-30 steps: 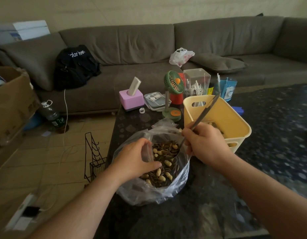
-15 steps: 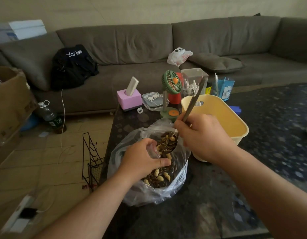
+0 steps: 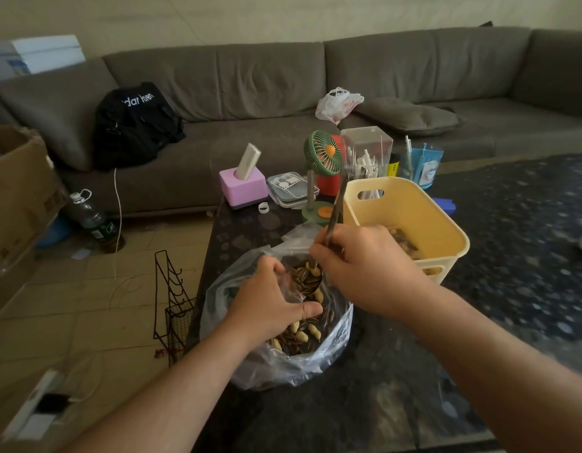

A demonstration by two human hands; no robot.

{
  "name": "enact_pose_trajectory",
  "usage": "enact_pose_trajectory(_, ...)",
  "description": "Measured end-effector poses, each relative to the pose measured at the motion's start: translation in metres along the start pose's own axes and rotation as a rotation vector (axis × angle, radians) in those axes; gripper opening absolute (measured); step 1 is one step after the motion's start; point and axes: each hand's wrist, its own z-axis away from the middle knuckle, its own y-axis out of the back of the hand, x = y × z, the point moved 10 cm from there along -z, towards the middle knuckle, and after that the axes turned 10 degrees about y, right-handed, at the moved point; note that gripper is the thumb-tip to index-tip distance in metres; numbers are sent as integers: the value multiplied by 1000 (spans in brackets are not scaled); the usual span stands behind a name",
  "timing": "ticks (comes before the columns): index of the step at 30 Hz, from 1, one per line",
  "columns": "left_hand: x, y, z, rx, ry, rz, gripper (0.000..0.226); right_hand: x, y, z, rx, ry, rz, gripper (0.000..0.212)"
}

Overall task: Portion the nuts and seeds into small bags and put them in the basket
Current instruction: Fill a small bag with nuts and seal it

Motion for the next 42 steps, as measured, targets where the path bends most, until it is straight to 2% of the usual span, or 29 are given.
enact_pose_trajectory(5, -6, 3, -5, -91, 16, -25, 63, 12, 2, 1, 20, -48, -45, 22)
enact_pose_trajectory(15, -12, 0, -4, -199, 4, 40, 72, 27, -1, 5, 31, -167, -162, 23)
enact_pose_trajectory(18, -11, -4, 0, -249, 16, 77, 66, 29, 0, 7, 40, -183, -173, 21)
enact_pose_trajectory(22, -12, -4, -3, -206, 35, 100, 61, 30, -1, 7, 37, -180, -159, 22)
enact_pose_trajectory(31, -3, -16, 4, -94, 40, 78, 67, 27, -10, 7, 7, -145, -117, 20)
enact_pose_trajectory(36, -5, -8, 3, -77, 58, 190, 68, 17, -5, 5, 15, -74, -46, 21)
enact_pose_trajectory(39, -6, -8, 3, -66, 65, 107, 55, 15, -7, 5, 6, -58, -31, 23)
enact_pose_trajectory(42, -9, -11, 5, -91, 88, 56, 45, 25, -9, 7, -6, -124, -119, 27)
